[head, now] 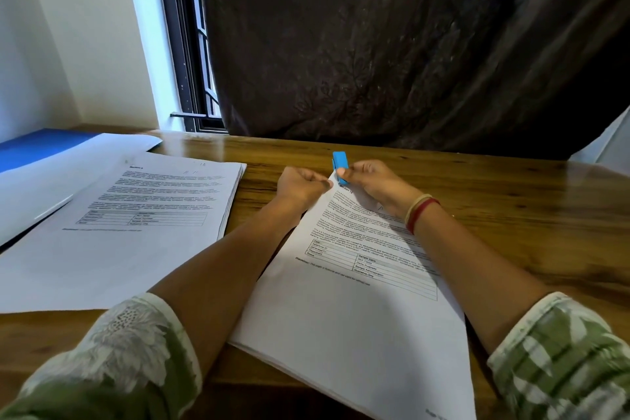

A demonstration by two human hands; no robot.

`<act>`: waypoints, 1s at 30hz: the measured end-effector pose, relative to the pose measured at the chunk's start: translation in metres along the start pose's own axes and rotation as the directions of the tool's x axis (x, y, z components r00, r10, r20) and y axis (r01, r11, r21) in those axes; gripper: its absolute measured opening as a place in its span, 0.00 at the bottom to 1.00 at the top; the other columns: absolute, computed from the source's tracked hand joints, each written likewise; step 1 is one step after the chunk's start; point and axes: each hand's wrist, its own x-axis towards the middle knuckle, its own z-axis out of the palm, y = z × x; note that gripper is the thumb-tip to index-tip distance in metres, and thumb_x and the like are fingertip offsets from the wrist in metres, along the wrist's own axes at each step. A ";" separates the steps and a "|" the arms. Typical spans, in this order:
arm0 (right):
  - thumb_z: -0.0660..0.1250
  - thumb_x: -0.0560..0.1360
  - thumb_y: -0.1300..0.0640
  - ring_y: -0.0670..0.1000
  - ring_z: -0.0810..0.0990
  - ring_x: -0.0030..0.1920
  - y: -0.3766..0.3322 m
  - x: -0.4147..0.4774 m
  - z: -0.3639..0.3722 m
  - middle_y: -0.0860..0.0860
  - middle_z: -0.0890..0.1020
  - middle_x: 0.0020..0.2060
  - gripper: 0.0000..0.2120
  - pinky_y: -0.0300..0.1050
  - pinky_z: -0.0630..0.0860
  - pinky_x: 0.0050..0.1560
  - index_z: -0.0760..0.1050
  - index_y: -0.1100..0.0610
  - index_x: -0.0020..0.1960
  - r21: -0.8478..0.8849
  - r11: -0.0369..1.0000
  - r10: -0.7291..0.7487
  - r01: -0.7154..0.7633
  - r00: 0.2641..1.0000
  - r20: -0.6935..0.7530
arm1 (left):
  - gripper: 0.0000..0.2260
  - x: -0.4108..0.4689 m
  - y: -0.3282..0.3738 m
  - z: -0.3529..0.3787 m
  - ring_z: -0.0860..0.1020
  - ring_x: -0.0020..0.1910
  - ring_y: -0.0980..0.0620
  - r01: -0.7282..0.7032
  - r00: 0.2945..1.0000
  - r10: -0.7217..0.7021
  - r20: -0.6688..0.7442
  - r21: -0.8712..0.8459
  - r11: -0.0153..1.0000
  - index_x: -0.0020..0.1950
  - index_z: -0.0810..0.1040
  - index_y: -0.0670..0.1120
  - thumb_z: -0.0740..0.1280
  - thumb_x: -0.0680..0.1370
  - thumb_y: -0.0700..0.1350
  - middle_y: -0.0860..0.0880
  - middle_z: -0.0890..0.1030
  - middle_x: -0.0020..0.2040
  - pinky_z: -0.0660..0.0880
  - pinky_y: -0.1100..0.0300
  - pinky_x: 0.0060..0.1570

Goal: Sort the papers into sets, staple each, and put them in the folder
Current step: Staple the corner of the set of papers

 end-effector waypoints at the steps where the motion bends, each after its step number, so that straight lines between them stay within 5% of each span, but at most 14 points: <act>1: 0.67 0.77 0.49 0.52 0.76 0.46 -0.001 -0.001 0.001 0.55 0.81 0.47 0.19 0.46 0.73 0.50 0.78 0.65 0.56 0.008 1.000 -0.004 0.004 1.000 -0.004 | 0.03 0.000 0.001 -0.001 0.83 0.39 0.52 0.011 1.000 -0.011 0.014 -0.022 1.000 0.45 0.80 0.41 0.71 0.75 0.41 0.43 0.84 0.46 0.78 0.60 0.35; 6: 0.66 0.78 0.53 0.49 0.79 0.44 -0.002 -0.006 -0.001 0.54 0.82 0.45 0.16 0.42 0.75 0.48 0.78 0.66 0.57 0.110 0.994 -0.032 0.023 0.996 0.080 | 0.14 -0.009 0.008 -0.006 0.79 0.30 0.56 0.064 0.992 -0.039 0.116 -0.221 0.973 0.38 0.68 0.46 0.70 0.76 0.51 0.52 0.80 0.27 0.75 0.63 0.30; 8: 0.65 0.79 0.56 0.47 0.79 0.43 -0.006 -0.009 0.001 0.55 0.82 0.46 0.14 0.39 0.75 0.46 0.77 0.66 0.58 0.062 0.996 -0.064 0.059 0.994 0.093 | 0.17 -0.007 0.008 -0.007 0.81 0.38 0.51 0.055 0.987 -0.024 0.162 -0.192 0.980 0.45 0.76 0.39 0.73 0.72 0.53 0.50 0.83 0.32 0.75 0.60 0.38; 12: 0.64 0.79 0.58 0.52 0.78 0.49 -0.006 -0.009 0.004 0.59 0.82 0.52 0.09 0.50 0.75 0.57 0.79 0.62 0.55 0.010 0.997 -0.076 0.076 0.992 0.102 | 0.20 -0.004 0.006 -0.005 0.81 0.45 0.49 0.035 0.991 -0.013 0.135 -0.158 0.987 0.53 0.81 0.38 0.75 0.70 0.52 0.45 0.84 0.44 0.75 0.57 0.45; 19: 0.61 0.80 0.64 0.34 0.76 0.25 -0.001 -0.006 0.007 0.51 0.76 0.36 0.06 0.25 0.69 0.28 0.74 0.63 0.46 0.108 0.994 -0.038 0.029 0.996 0.082 | 0.18 0.002 0.006 0.002 0.82 0.40 0.50 0.069 0.995 -0.059 0.085 -0.125 0.990 0.53 0.80 0.37 0.74 0.72 0.49 0.44 0.84 0.42 0.77 0.59 0.39; 21: 0.62 0.79 0.64 0.38 0.78 0.29 0.001 -0.004 0.009 0.51 0.77 0.36 0.06 0.25 0.70 0.29 0.76 0.66 0.48 0.156 0.988 -0.031 0.021 0.998 0.057 | 0.19 0.001 0.007 0.004 0.81 0.39 0.51 0.071 0.995 -0.061 0.077 -0.128 0.989 0.54 0.79 0.36 0.74 0.72 0.49 0.45 0.83 0.41 0.76 0.59 0.38; 24: 0.65 0.78 0.63 0.44 0.77 0.36 0.001 -0.005 0.013 0.53 0.78 0.39 0.12 0.29 0.72 0.34 0.75 0.72 0.56 0.218 0.976 -0.012 0.008 1.000 0.018 | 0.19 -0.001 0.006 0.002 0.81 0.50 0.46 0.067 0.996 -0.059 0.063 -0.138 0.988 0.56 0.79 0.37 0.74 0.72 0.49 0.43 0.83 0.47 0.77 0.50 0.55; 28: 0.67 0.78 0.56 0.45 0.79 0.30 0.001 -0.010 0.006 0.50 0.81 0.30 0.09 0.34 0.74 0.30 0.78 0.61 0.42 0.340 0.940 0.003 -0.016 0.999 0.037 | 0.44 -0.004 0.007 -0.006 0.81 0.53 0.42 0.155 0.981 -0.121 0.149 -0.244 0.957 0.65 0.74 0.40 0.71 0.62 0.71 0.41 0.82 0.54 0.77 0.45 0.57; 30: 0.68 0.76 0.53 0.49 0.80 0.33 0.001 -0.010 0.004 0.52 0.82 0.33 0.09 0.37 0.76 0.32 0.79 0.60 0.46 0.442 0.897 0.040 -0.025 0.999 -0.025 | 0.50 -0.002 0.007 -0.008 0.80 0.55 0.42 0.199 0.968 -0.156 0.196 -0.225 0.954 0.65 0.75 0.41 0.62 0.59 0.79 0.41 0.82 0.56 0.74 0.44 0.60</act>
